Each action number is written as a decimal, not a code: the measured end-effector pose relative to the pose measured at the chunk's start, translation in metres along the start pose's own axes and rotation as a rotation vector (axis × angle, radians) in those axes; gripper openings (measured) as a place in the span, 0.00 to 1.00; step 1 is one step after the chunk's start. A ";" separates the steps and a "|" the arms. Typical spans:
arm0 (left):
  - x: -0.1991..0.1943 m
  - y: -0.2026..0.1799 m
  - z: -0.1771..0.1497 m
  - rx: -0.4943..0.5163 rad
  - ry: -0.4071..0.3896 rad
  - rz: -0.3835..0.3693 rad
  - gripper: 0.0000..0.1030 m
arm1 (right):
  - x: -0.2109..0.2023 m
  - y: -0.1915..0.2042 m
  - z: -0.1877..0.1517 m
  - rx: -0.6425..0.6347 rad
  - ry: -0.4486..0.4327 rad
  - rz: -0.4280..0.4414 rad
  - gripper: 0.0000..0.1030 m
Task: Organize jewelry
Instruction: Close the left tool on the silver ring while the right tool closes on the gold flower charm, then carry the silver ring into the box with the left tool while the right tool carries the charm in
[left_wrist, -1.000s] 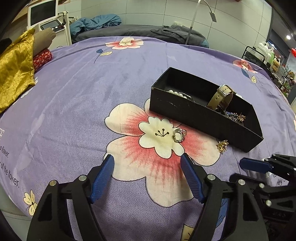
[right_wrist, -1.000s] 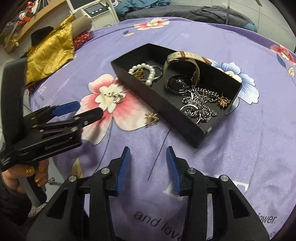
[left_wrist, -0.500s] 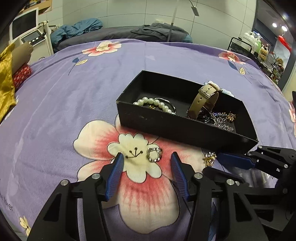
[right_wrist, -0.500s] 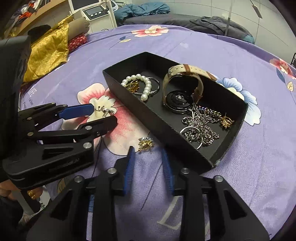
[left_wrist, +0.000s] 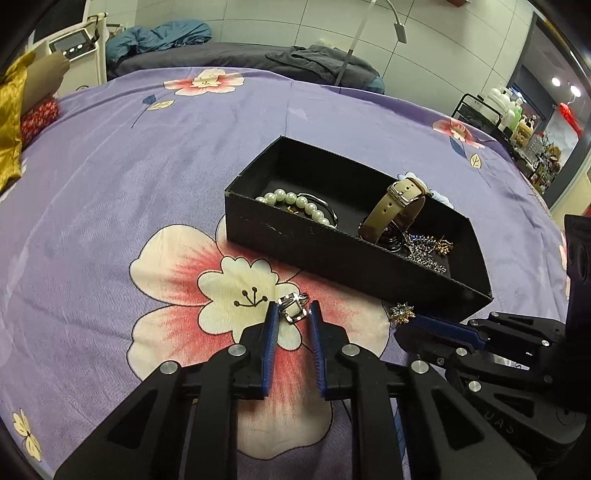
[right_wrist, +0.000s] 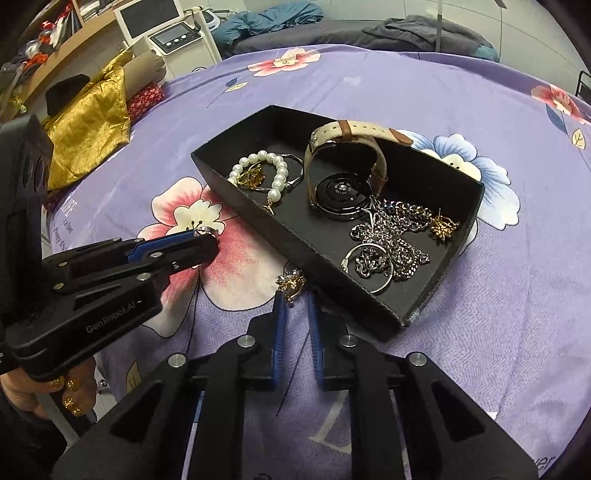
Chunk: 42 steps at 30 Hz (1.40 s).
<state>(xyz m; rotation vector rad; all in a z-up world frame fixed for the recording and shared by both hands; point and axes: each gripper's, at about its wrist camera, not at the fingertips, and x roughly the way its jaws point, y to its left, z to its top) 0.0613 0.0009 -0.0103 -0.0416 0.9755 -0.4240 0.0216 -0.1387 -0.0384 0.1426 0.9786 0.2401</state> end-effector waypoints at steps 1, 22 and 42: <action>0.000 0.001 0.000 -0.003 0.001 -0.002 0.13 | 0.000 0.000 0.000 -0.001 0.002 -0.002 0.12; 0.003 -0.006 0.002 0.042 -0.023 0.072 0.47 | 0.003 0.004 0.003 0.006 0.000 0.005 0.21; -0.015 -0.001 -0.011 0.001 0.002 0.038 0.16 | -0.011 -0.003 -0.007 0.009 0.049 0.001 0.16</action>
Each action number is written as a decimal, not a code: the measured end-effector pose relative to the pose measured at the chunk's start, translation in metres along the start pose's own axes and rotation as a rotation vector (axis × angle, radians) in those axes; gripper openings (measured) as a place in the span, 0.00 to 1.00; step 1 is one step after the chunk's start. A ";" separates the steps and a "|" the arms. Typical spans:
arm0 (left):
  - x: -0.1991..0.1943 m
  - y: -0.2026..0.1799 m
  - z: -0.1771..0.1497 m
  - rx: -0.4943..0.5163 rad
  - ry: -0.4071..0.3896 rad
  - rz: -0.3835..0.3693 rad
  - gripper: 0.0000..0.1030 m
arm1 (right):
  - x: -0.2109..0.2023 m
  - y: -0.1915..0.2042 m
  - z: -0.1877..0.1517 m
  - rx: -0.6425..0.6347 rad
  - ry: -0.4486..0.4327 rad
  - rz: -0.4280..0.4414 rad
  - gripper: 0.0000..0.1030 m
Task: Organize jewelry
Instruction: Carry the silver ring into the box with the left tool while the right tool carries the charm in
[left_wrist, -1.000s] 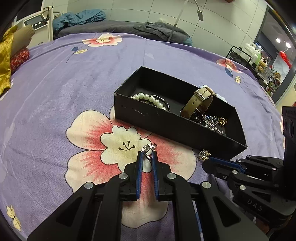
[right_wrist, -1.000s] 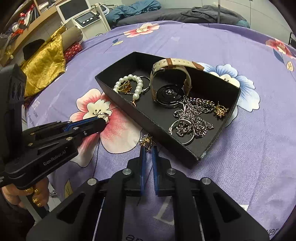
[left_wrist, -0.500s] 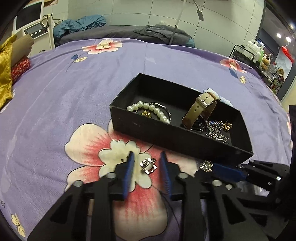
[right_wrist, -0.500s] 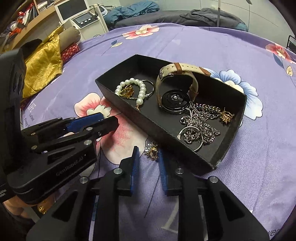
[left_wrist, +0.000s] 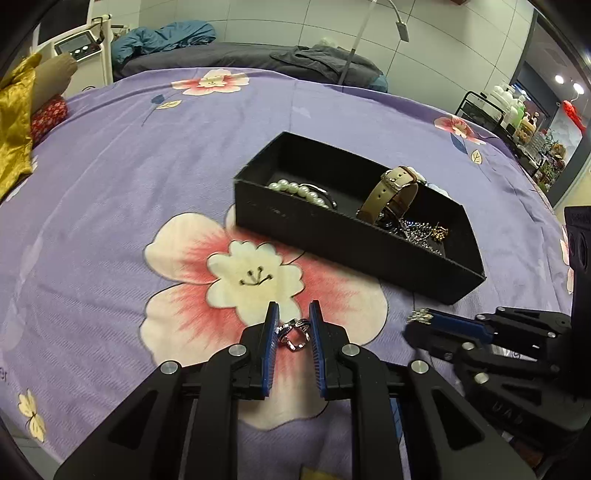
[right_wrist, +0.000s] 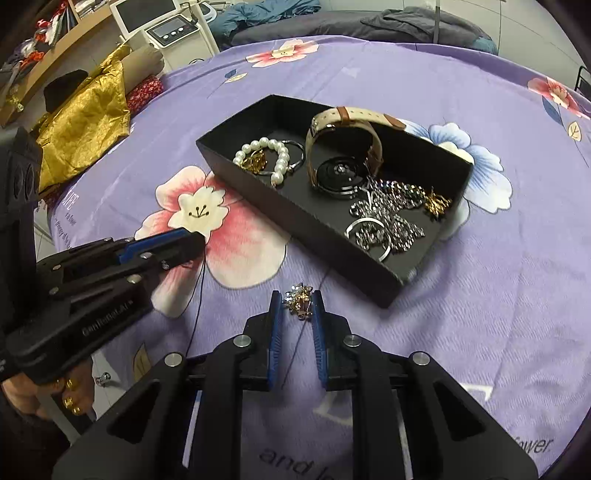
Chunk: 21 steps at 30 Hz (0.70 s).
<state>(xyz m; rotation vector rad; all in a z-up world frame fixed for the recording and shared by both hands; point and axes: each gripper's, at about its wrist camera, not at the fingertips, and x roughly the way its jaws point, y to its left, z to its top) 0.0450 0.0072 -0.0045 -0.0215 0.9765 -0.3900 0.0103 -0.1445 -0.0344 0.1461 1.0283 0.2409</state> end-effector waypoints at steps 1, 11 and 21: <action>-0.003 0.003 -0.002 -0.005 -0.001 0.006 0.16 | -0.003 -0.002 -0.003 0.000 0.005 0.002 0.16; -0.016 0.019 -0.008 -0.049 -0.001 0.036 0.16 | -0.027 -0.006 -0.016 0.005 0.007 0.024 0.16; -0.022 -0.009 0.010 0.020 -0.037 0.020 0.16 | -0.051 0.000 -0.004 -0.036 -0.057 -0.002 0.16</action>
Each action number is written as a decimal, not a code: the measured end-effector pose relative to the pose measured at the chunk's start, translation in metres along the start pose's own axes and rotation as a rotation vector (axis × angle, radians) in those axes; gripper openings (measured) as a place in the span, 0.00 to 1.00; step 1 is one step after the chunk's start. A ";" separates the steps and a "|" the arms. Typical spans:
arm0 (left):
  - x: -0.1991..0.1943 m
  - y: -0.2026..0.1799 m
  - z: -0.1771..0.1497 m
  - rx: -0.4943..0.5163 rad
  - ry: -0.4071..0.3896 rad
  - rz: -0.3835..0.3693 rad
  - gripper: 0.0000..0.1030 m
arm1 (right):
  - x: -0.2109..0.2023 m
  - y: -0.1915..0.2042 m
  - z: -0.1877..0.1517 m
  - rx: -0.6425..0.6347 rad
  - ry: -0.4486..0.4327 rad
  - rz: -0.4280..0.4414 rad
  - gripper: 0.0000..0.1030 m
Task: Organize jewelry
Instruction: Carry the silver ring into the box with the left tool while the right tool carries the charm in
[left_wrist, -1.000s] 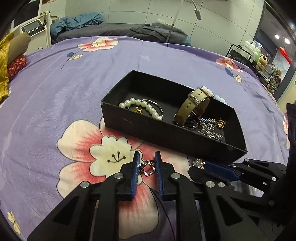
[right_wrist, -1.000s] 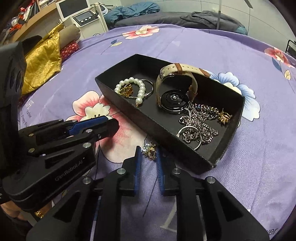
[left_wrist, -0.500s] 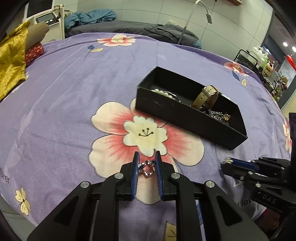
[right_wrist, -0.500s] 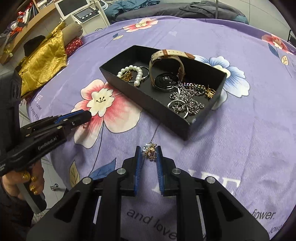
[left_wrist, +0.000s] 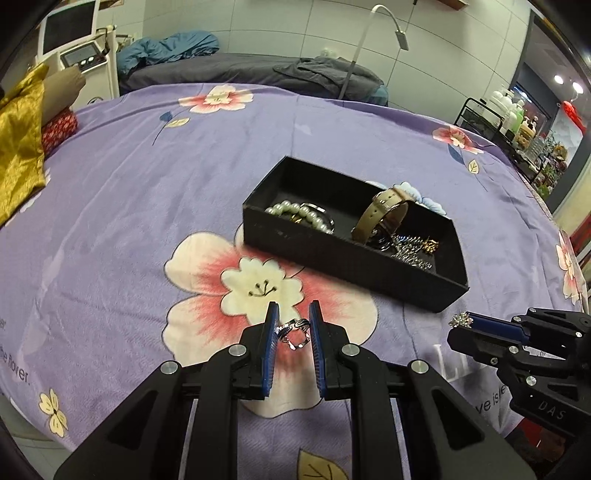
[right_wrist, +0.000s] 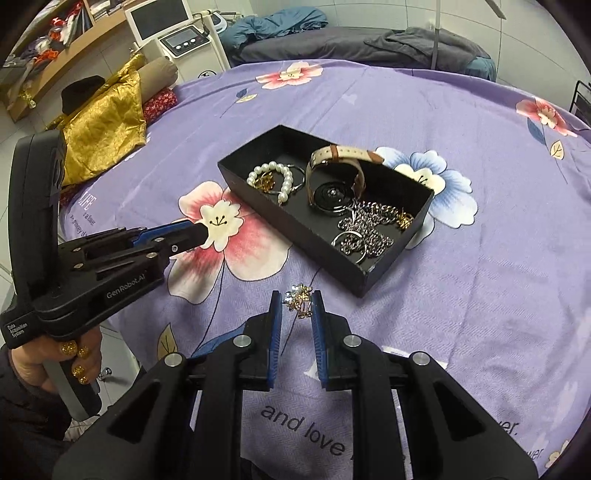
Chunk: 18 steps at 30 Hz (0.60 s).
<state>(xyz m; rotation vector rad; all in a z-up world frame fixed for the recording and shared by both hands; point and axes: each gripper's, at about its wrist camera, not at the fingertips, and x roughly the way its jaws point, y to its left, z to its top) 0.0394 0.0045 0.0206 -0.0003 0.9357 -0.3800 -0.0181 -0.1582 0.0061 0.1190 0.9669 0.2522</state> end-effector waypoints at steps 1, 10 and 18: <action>0.000 -0.003 0.003 0.009 -0.005 0.003 0.16 | -0.002 -0.001 0.001 0.002 -0.004 -0.001 0.16; -0.004 -0.017 0.020 0.051 -0.035 0.002 0.16 | -0.011 -0.006 0.011 0.016 -0.030 -0.011 0.16; 0.001 -0.024 0.032 0.069 -0.045 -0.003 0.16 | -0.016 -0.011 0.021 0.028 -0.052 -0.019 0.16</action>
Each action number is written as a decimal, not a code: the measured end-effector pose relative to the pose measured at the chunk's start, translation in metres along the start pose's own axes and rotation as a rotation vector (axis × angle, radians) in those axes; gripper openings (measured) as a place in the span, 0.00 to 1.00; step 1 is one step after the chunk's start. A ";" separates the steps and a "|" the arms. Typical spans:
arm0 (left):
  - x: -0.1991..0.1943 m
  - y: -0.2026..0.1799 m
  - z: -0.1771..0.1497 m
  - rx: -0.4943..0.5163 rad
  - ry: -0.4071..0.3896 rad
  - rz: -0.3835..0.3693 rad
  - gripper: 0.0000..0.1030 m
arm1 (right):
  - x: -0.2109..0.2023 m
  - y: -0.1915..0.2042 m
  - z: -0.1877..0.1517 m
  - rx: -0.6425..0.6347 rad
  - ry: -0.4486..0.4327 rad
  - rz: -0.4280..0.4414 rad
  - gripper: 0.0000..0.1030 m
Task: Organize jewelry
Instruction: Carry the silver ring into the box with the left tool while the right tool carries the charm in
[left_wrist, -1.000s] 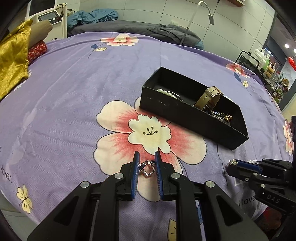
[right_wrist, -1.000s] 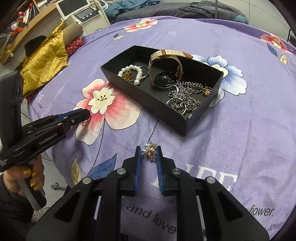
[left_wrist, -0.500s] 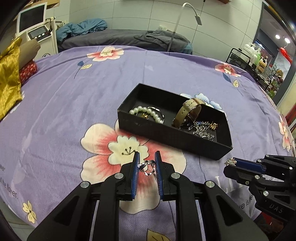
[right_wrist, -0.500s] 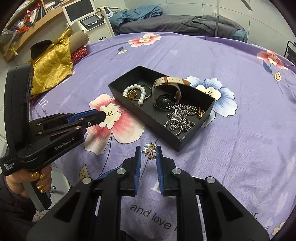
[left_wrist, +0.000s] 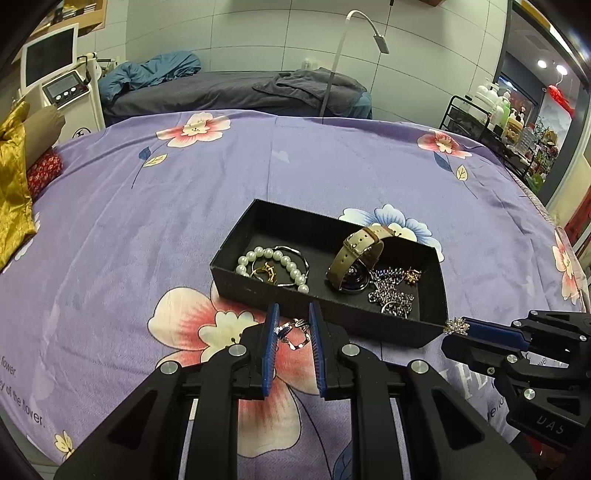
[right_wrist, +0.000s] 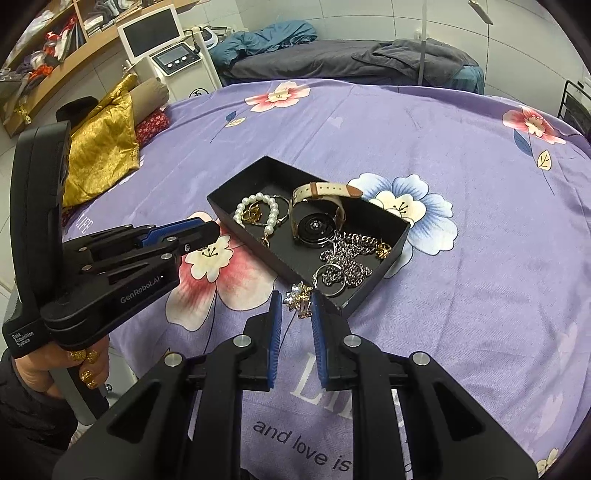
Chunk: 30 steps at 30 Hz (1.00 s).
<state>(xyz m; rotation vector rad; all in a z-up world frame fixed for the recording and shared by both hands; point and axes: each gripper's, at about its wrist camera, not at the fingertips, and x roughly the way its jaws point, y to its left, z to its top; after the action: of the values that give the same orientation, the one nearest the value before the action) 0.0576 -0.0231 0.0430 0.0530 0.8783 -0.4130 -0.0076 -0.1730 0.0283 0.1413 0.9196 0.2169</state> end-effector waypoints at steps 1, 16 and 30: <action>0.001 0.000 0.002 0.000 -0.002 0.001 0.16 | 0.000 0.000 0.001 0.001 -0.002 -0.001 0.16; 0.012 0.000 0.033 -0.016 -0.027 -0.005 0.16 | 0.011 0.001 0.020 -0.026 -0.040 -0.044 0.16; 0.042 0.008 0.049 -0.085 -0.019 0.020 0.39 | 0.034 -0.008 0.027 -0.002 -0.043 -0.108 0.17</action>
<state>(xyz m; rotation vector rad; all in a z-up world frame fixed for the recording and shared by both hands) 0.1206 -0.0396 0.0413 -0.0207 0.8755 -0.3563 0.0352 -0.1731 0.0164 0.0938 0.8817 0.1142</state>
